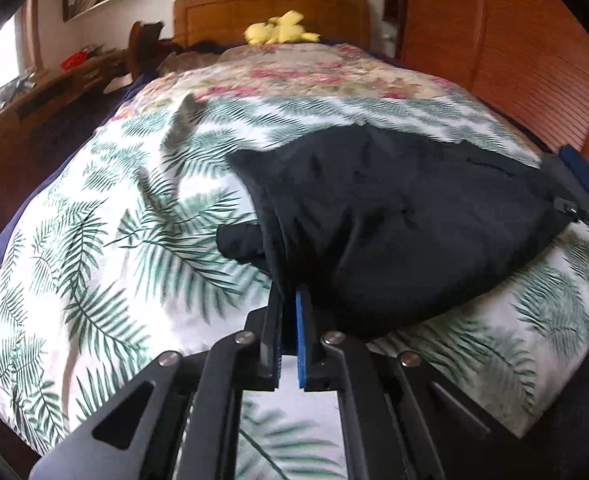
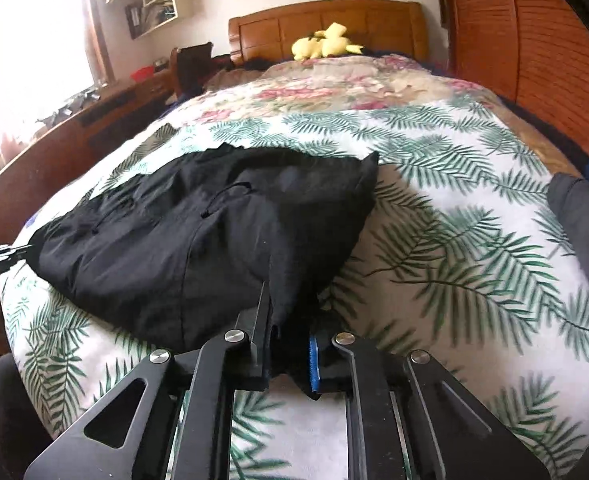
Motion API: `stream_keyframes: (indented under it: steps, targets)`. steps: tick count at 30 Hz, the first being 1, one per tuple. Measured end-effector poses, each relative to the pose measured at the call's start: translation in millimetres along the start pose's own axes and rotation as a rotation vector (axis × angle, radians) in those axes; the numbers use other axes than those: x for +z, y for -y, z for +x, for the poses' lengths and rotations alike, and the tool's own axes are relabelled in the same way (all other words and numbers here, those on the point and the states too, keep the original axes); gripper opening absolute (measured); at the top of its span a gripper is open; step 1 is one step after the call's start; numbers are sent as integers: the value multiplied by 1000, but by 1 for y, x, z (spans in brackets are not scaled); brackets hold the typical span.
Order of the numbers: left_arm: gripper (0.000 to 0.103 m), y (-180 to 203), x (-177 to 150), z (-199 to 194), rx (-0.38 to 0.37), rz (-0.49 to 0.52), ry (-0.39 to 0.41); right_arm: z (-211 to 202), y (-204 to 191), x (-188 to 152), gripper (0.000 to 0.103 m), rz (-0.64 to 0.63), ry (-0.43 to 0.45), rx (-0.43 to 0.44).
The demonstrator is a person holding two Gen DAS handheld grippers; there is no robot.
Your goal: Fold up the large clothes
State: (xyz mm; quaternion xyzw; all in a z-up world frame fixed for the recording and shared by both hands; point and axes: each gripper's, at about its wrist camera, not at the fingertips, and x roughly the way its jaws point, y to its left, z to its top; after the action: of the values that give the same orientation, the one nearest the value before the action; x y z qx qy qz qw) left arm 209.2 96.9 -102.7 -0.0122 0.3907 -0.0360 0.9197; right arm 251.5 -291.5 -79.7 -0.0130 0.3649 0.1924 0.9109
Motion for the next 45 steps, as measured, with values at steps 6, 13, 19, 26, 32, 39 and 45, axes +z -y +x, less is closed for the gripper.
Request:
stream_keyframes:
  steps: [6,13,19,26,32,39,45]
  targets:
    - [1,44,-31,-44,-45,57,34,-53,18,-17,10,9,31,-38]
    - [1,64,-55,-65,-67,92,36,-80,32,-51,11,-4,14,-97]
    - [2,59,-56,-83,-30,61,80,-70,41,-58,19,12,4,-111]
    - [3,65,-43,-113,-22,67,174,-70,55,-58,52,88,26,-114]
    - [8,102,-26,-100,-95,138,169,-57,55,-59,60,111,-17,-122]
    - [11,156,-15,-59,-178,211,127,-35,57,-63,65,119,-96,-138]
    - [11,195,-17,-16,-222,258,43,-29,66,-69,65,168,-124,-88]
